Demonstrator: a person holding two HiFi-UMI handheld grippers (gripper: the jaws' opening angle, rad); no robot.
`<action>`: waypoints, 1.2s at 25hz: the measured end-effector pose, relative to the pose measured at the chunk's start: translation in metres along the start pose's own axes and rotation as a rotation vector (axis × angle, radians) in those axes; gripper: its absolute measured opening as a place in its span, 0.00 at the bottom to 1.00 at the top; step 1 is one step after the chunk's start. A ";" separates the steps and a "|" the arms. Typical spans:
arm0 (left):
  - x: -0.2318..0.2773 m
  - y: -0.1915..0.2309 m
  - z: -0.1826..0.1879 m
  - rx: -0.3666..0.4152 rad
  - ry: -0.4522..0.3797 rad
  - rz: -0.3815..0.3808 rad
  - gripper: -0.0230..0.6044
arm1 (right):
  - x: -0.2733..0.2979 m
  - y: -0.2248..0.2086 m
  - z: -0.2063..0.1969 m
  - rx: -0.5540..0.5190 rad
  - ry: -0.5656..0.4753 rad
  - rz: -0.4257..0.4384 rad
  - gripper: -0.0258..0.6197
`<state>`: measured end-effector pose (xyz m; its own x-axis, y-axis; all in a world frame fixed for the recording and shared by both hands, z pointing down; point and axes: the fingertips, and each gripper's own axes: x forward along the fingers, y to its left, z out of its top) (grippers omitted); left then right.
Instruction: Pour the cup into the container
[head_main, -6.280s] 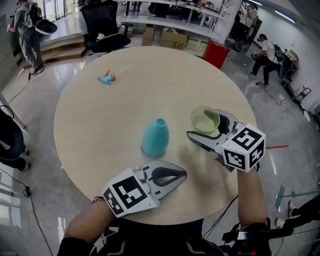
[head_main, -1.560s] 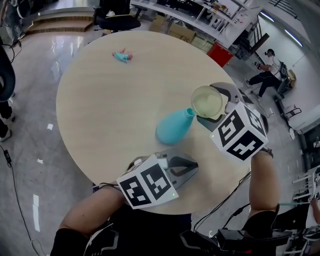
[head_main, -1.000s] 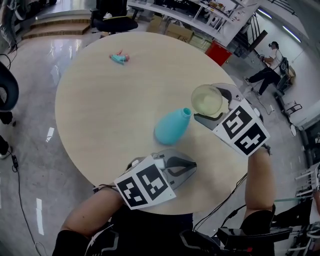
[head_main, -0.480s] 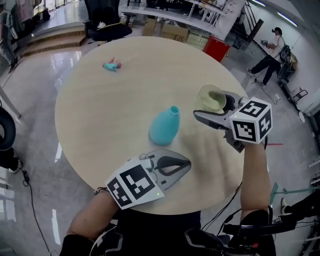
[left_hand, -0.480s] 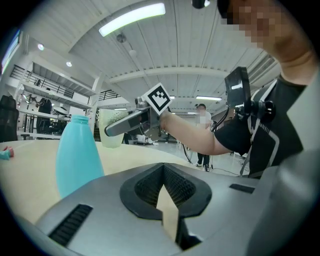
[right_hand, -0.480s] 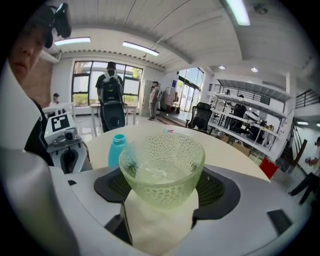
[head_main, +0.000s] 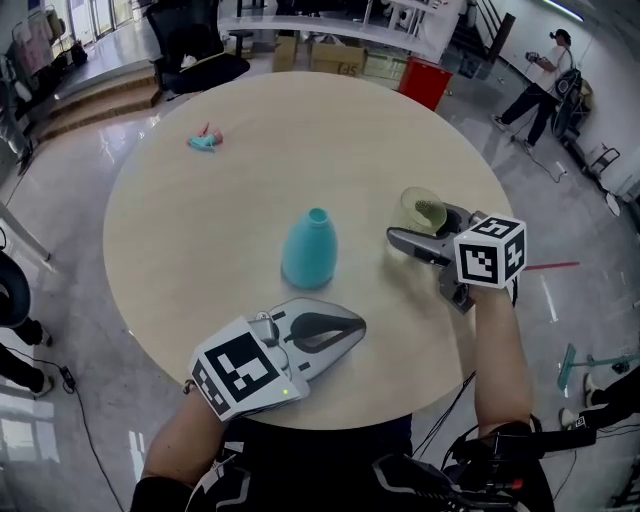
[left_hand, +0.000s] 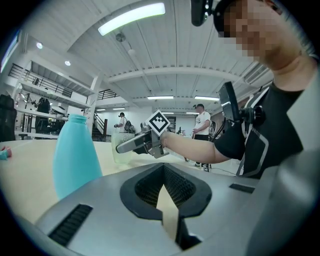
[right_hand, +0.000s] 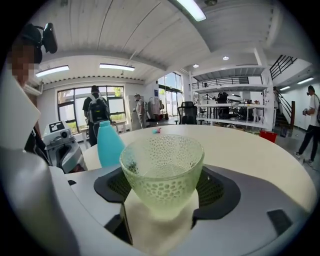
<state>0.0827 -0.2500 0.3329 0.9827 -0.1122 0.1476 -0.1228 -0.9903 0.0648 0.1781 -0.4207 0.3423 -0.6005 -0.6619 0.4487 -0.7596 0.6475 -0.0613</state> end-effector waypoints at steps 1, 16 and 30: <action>0.000 0.000 0.000 0.000 0.000 -0.002 0.04 | 0.001 -0.003 -0.003 0.010 -0.004 -0.002 0.62; 0.001 0.001 0.008 -0.002 -0.001 -0.009 0.04 | 0.001 -0.008 -0.009 0.022 -0.079 -0.004 0.63; 0.004 -0.001 0.000 -0.001 0.011 -0.007 0.04 | -0.064 0.004 -0.034 0.128 -0.230 -0.103 0.63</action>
<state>0.0872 -0.2495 0.3339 0.9819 -0.1047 0.1579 -0.1164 -0.9909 0.0672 0.2225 -0.3628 0.3436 -0.5479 -0.7999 0.2449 -0.8364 0.5287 -0.1444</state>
